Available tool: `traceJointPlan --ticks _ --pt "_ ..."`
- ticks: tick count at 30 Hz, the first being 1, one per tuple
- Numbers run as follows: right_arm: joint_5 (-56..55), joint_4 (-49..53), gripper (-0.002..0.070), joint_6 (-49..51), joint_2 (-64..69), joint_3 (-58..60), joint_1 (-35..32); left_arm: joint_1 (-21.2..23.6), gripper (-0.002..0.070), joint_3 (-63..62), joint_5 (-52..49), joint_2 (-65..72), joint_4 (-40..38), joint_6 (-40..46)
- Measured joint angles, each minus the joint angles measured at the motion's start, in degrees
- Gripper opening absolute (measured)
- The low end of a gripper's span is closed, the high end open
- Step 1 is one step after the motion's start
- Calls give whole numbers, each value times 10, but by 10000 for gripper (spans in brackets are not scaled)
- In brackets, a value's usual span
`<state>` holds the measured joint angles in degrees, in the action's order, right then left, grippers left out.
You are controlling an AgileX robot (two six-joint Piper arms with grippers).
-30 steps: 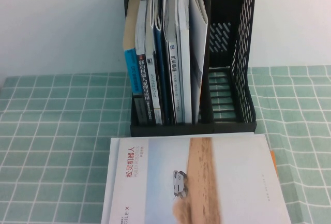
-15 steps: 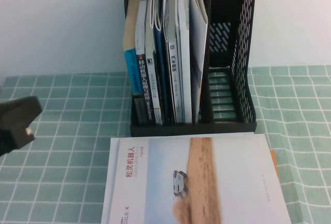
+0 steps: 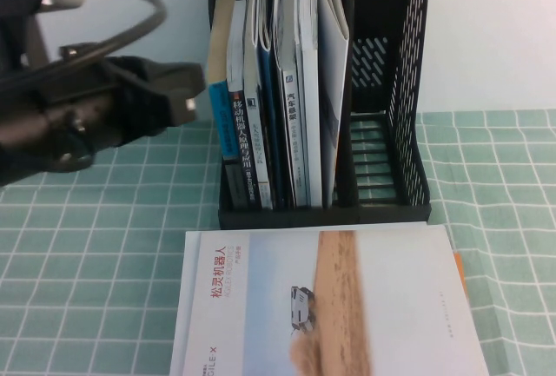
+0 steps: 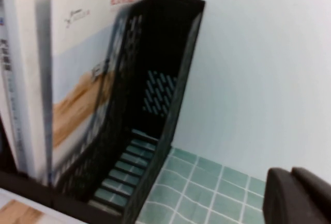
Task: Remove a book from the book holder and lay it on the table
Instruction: Hold the bookshelf
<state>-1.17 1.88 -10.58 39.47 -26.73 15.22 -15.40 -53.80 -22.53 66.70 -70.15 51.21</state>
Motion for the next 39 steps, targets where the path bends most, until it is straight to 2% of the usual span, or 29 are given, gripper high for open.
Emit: traceJointPlan --ticks 7,12,19,26,29,34,39 --pt "-77 9 -2 1 90 0 83 -168 -3 -33 182 92 -3 19" --pt "-191 47 -2 18 180 0 125 -237 -3 -44 262 145 -9 38" --pt "-402 106 -2 57 330 -3 132 -244 -3 -104 272 207 -66 37" --pt "-472 143 15 84 449 -60 133 -244 -3 -128 322 229 -91 36" --pt "-501 158 93 94 495 -104 133 -244 -3 -130 330 229 -94 36" --pt "-517 161 298 131 563 -164 133 -244 -4 -130 330 229 -94 36" --pt "-517 147 356 133 614 -207 133 -244 -4 -130 331 229 -96 36"
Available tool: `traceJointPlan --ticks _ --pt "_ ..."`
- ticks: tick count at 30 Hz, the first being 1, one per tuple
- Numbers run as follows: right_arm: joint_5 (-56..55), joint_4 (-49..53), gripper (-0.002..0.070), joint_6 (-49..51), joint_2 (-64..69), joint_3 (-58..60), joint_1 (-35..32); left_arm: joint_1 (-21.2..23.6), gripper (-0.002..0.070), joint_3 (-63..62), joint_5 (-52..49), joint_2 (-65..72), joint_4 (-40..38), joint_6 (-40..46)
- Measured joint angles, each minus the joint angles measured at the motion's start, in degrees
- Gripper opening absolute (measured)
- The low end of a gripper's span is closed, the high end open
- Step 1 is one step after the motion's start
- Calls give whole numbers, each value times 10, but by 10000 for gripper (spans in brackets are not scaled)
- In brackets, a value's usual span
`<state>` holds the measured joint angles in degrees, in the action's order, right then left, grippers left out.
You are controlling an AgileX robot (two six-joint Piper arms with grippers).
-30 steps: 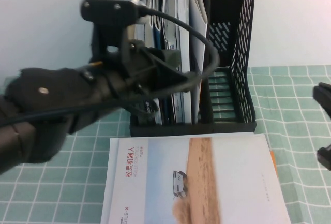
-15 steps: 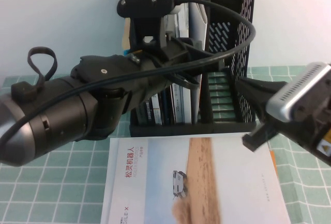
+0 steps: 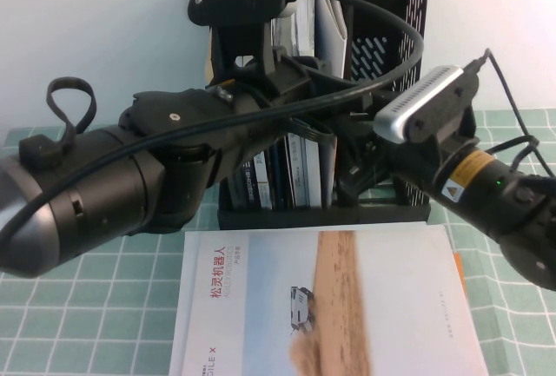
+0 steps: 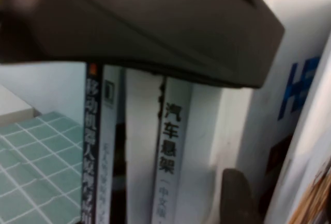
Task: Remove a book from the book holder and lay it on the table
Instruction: Hold the bookshelf, then pick up the right side book from the book shelf
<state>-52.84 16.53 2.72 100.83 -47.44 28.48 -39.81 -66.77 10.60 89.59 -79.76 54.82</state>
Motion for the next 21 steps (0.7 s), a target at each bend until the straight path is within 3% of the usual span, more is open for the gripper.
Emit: traceJointPlan --ticks 7,11,16,21 --pt "2 -26 323 1 48 -48 0 0 -4 0 1 0 -4 -1" --pt "4 -56 236 -4 59 -52 0 0 -4 0 1 0 -4 -1" --pt "-8 -94 56 -5 63 -52 0 0 -4 0 1 0 -4 -1" --pt "-17 -96 15 -4 62 -48 0 0 -4 0 -20 0 -4 6"
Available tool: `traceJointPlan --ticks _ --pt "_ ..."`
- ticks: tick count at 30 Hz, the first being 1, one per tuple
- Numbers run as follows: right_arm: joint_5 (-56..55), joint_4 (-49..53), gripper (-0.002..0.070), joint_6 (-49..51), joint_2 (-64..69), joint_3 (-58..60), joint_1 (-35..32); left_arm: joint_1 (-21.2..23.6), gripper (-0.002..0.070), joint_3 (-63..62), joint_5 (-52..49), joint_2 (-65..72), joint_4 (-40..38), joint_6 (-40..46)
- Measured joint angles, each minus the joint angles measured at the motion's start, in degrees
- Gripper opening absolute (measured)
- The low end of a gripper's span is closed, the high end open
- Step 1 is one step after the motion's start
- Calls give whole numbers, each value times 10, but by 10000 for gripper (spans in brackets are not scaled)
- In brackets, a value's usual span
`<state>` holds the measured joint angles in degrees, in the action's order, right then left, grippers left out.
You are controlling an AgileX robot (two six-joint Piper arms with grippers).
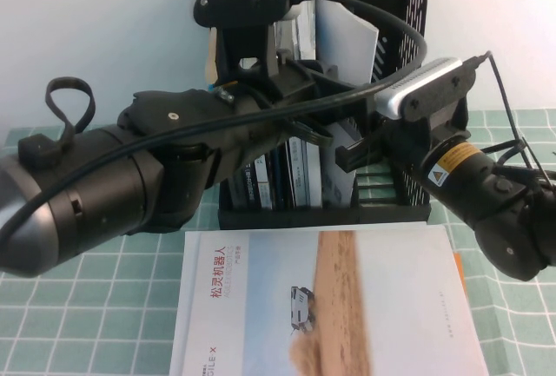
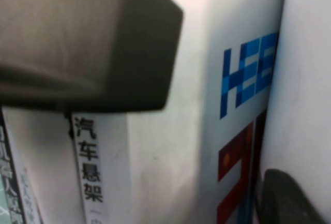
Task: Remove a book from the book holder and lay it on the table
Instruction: Pick up the right side book from the book shelf, then place the picked book on the book
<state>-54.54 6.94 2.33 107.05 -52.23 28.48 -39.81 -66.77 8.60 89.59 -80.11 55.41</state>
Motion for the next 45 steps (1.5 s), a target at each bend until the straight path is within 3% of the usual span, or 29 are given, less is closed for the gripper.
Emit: traceJointPlan --ticks 10,25,36,45 --pt "-93 -17 14 -52 -80 96 1 0 -3 0 -53 -29 3 12" --pt "-96 -46 15 -128 -147 107 1 0 -3 0 -34 -175 10 129" --pt "-94 -57 13 -217 -265 107 1 0 -3 0 -71 -238 9 150" --pt "89 -34 13 -298 -468 108 1 6 -3 34 -107 -266 9 180"
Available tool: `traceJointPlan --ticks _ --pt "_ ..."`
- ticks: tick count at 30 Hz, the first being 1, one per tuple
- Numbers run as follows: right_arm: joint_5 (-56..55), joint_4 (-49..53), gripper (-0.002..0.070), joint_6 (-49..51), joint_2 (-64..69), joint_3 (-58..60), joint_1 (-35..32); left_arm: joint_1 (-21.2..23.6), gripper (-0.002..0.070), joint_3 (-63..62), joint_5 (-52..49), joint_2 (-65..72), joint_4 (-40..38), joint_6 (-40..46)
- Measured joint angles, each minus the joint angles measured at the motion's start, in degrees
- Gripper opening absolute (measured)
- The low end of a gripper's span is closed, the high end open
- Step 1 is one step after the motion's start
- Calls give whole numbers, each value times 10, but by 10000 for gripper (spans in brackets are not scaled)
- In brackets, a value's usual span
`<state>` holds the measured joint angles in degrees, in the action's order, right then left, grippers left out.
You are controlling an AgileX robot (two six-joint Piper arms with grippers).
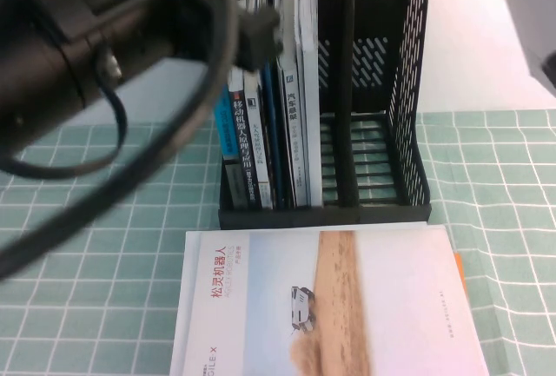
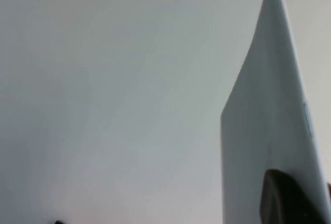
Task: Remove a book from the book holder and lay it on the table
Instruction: Place the picked book on the book
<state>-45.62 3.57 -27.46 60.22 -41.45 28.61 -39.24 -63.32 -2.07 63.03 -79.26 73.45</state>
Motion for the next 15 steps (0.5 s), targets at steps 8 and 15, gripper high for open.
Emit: traceJointPlan --ticks 8,15 --pt "233 213 13 91 -93 0 0 46 -3 69 -256 1 74 -219" --pt "272 562 13 371 -68 4 0 92 -3 87 -377 1 333 -494"
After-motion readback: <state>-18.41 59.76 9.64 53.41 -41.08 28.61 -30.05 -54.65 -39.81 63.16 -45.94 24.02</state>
